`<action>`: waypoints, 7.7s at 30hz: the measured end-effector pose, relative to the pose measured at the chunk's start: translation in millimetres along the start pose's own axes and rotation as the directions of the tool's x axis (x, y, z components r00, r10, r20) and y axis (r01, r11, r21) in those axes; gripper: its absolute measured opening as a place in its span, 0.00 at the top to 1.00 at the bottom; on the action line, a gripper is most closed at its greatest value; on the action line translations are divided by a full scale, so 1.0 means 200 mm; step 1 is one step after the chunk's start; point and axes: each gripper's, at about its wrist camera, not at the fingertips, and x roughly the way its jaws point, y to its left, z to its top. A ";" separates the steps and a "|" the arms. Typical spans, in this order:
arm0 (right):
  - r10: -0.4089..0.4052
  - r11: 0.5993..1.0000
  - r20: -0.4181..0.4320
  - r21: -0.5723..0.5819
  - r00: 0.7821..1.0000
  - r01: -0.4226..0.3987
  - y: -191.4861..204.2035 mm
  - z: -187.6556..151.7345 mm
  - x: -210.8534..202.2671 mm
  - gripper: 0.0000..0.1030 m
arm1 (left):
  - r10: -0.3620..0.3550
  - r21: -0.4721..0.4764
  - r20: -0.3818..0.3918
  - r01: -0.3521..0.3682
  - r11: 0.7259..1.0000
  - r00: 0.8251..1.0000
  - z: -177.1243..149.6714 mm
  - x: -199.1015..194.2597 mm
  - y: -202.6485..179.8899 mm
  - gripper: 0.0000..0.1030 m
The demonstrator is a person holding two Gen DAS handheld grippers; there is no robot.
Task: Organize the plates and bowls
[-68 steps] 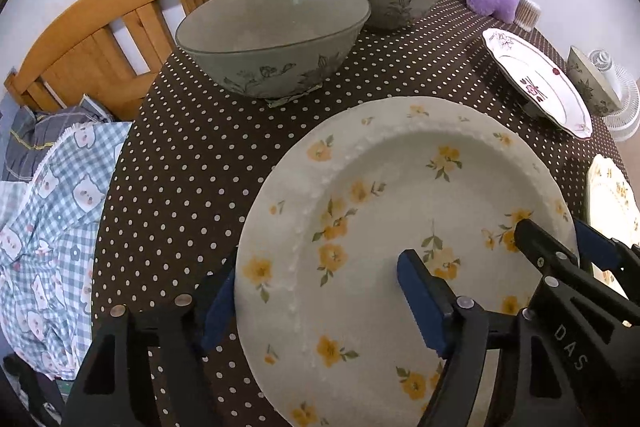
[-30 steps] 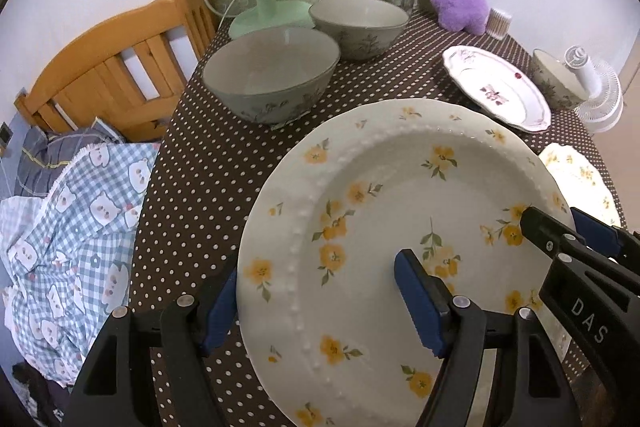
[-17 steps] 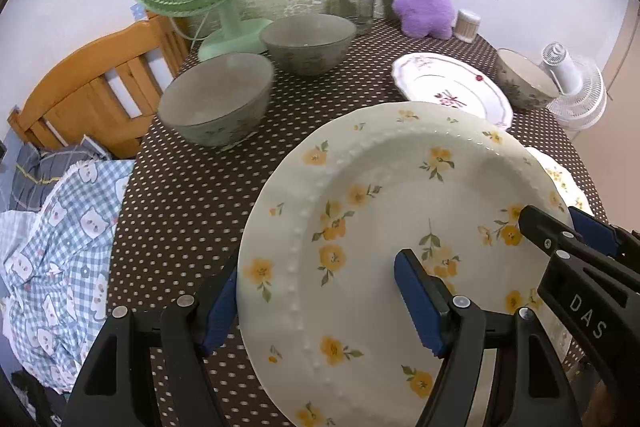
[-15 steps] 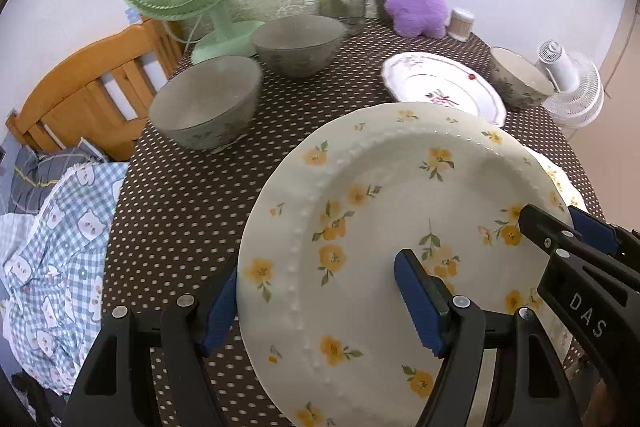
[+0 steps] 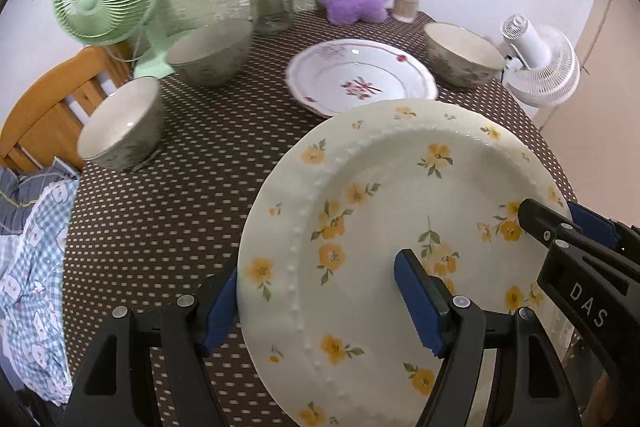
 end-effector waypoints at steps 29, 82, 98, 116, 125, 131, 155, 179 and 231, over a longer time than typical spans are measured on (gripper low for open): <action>0.012 1.000 -0.083 -0.003 0.996 -0.012 -0.37 -0.01 0.24 0.53 | 0.019 -0.042 -0.108 -0.024 0.999 0.994 0.04 0.27 -0.36 0.27; -0.021 0.991 -0.109 -0.131 0.994 0.006 -0.17 0.04 0.29 0.36 | 0.100 -0.068 -0.092 -0.106 0.992 0.991 0.03 0.17 -0.17 0.16; -0.018 1.000 0.002 0.010 1.000 0.018 0.03 0.05 -0.01 0.30 | -0.018 -0.019 0.004 0.018 1.000 1.000 0.15 -0.01 0.14 0.11; 0.022 0.999 0.108 0.044 0.994 -0.027 0.20 0.22 -0.04 0.30 | -0.004 -0.047 0.073 0.007 0.999 0.997 0.38 -0.01 0.32 0.11; 0.079 0.996 0.116 0.025 0.990 -0.083 0.18 0.43 0.11 0.30 | 0.022 -0.102 0.086 -0.014 0.995 0.996 0.54 0.12 0.29 0.11; 0.086 0.996 0.117 0.014 0.989 -0.088 0.15 0.56 0.24 0.30 | 0.054 -0.115 0.089 -0.043 0.992 0.995 0.63 0.23 0.25 0.12; 0.113 0.994 0.008 0.000 0.994 -0.113 0.17 0.68 0.79 0.49 | 0.050 -0.096 -0.020 -0.052 0.994 0.999 0.75 0.77 0.11 0.30; 0.153 0.986 -0.049 -0.055 0.987 -0.156 0.34 0.61 0.76 0.52 | 0.076 -0.149 -0.085 -0.088 0.985 0.994 0.64 0.68 0.27 0.38; 0.085 0.985 -0.045 -0.146 0.995 -0.091 0.71 0.31 0.45 0.53 | 0.055 -0.181 -0.081 -0.069 0.981 0.995 0.38 0.30 0.59 0.35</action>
